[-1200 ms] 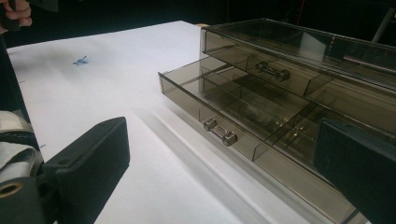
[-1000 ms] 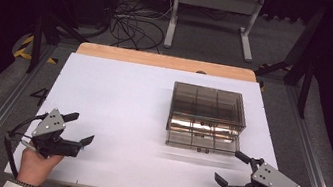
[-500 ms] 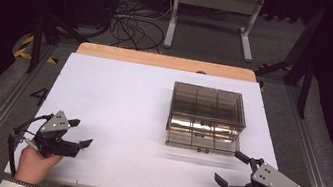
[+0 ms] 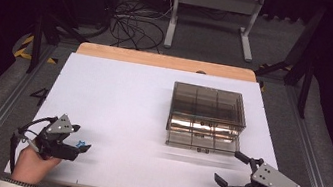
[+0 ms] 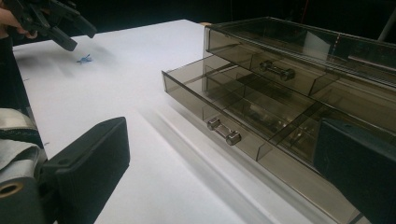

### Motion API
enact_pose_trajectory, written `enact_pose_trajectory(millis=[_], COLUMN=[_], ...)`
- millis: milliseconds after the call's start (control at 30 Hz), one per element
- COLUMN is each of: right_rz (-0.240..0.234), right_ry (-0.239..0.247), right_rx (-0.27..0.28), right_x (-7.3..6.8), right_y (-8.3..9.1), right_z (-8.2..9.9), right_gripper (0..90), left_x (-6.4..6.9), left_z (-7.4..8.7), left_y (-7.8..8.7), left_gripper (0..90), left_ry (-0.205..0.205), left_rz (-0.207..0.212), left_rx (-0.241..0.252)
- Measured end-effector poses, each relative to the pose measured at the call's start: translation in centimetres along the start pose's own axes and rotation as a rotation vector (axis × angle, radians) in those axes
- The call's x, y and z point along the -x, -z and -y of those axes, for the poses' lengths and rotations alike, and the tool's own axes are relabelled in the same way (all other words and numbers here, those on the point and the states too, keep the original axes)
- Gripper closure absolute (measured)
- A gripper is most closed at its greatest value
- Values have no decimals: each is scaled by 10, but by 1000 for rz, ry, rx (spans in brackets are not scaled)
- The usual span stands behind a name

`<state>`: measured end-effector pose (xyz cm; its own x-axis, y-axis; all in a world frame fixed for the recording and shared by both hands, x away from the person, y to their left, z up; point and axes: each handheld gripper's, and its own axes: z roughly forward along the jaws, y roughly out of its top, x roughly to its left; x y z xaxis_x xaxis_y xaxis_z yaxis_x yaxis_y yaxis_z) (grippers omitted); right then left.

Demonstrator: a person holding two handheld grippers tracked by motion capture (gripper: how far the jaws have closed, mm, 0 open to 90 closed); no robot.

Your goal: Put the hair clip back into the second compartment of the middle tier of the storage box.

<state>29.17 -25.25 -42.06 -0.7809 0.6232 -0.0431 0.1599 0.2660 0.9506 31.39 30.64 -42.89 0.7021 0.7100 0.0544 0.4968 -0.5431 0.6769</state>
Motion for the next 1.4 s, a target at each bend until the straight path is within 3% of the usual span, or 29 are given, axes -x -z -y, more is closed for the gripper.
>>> enact_pose_trajectory(millis=[500, 833, 1400], right_rz=[-2, -4, -7], right_ry=[1, -2, 0], right_rx=[-4, -6, -5], right_x=[0, 0, 0], right_y=[-1, -1, -1], right_z=[0, 0, 0], right_gripper=[45, 46, 47], left_x=[-2, 0, -1], left_z=[2, 2, 1], left_y=[-5, -8, -12], left_gripper=[298, 393, 461], left_ry=[2, -16, -26], left_rz=[16, 21, 19], left_rx=[-89, -141, -152])
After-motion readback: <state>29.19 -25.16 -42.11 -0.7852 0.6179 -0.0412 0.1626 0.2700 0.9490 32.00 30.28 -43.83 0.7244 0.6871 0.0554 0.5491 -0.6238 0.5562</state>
